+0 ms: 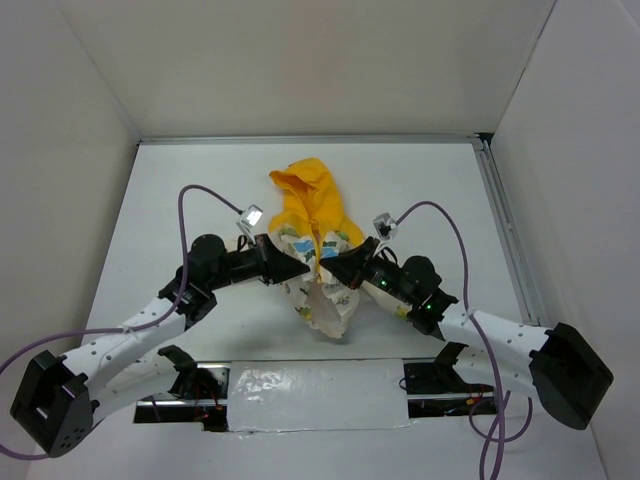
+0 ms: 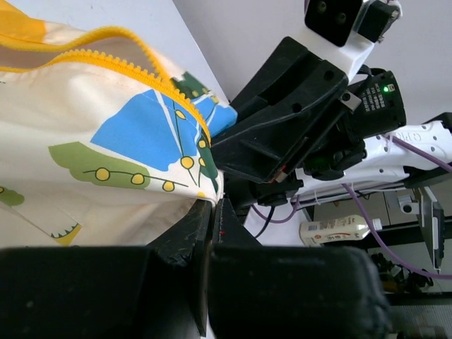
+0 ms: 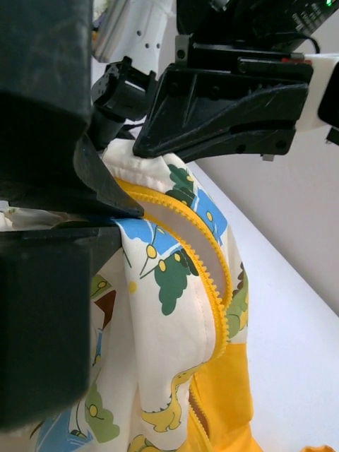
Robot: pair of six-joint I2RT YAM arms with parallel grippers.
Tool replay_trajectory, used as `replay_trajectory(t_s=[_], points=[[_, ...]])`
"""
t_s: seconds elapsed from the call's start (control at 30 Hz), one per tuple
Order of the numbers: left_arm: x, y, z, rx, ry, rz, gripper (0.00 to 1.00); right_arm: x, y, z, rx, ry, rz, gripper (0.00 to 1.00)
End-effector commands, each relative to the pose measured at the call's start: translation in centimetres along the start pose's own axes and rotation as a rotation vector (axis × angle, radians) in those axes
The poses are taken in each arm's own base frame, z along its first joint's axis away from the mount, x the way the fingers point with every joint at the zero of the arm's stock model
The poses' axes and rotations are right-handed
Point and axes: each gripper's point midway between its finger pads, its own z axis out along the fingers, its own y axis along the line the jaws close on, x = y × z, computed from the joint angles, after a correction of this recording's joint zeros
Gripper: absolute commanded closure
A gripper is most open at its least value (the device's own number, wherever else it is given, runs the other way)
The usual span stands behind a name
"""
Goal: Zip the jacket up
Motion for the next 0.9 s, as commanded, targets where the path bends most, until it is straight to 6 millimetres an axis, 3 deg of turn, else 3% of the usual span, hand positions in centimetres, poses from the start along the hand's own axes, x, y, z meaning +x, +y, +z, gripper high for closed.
replay_trajectory(t_s=[0.0, 0.17, 0.23, 0.3, 0.43, 0.6, 0.67, 0.7, 0.73, 0.77, 0.83, 0.87], points=[[-0.2, -2.5, -0.5, 0.094, 0.008, 0.022, 1.00, -1.2, 2.3, 0.9, -0.079, -0.013, -0.042, 0.81], [0.3, -2.1, -0.3, 0.092, 0.029, -0.012, 1.00, -1.1, 3.8, 1.1, -0.116, -0.011, -0.025, 0.67], [0.4, -1.9, -0.2, 0.088, 0.032, -0.020, 1.00, -1.0, 4.1, 1.2, -0.121, -0.004, -0.019, 0.67], [0.5, -1.7, -0.2, 0.077, 0.033, -0.033, 1.00, -1.1, 4.7, 1.2, -0.136, -0.011, -0.002, 0.71], [0.5, -1.0, -0.3, 0.043, 0.016, -0.055, 1.00, -1.2, 4.4, 0.9, -0.113, -0.028, 0.041, 1.00], [0.1, -0.3, -1.0, -0.014, -0.043, -0.057, 1.00, -1.3, 3.6, 0.3, -0.072, -0.063, 0.074, 1.00], [-0.1, 0.3, -1.3, -0.052, -0.062, -0.053, 1.00, -1.5, 1.8, 0.1, 0.027, -0.095, 0.079, 1.00], [-0.2, 0.7, -1.3, -0.073, -0.069, -0.049, 1.00, -0.3, 0.0, -0.1, 0.117, -0.039, 0.076, 1.00], [-0.1, 1.3, -1.4, -0.103, -0.070, -0.034, 1.00, -0.9, -0.7, 0.3, 0.179, -0.026, 0.047, 1.00], [0.6, 2.6, -1.5, -0.166, -0.047, -0.057, 1.00, 1.3, -3.7, -0.7, 0.349, 0.077, 0.040, 1.00], [1.5, 5.4, -1.5, -0.278, -0.024, -0.101, 1.00, 3.6, -6.9, -1.6, 0.536, 0.208, 0.027, 1.00], [2.2, 6.2, -1.5, -0.298, -0.008, -0.113, 1.00, 3.7, -7.2, -1.9, 0.572, 0.219, 0.042, 1.00]])
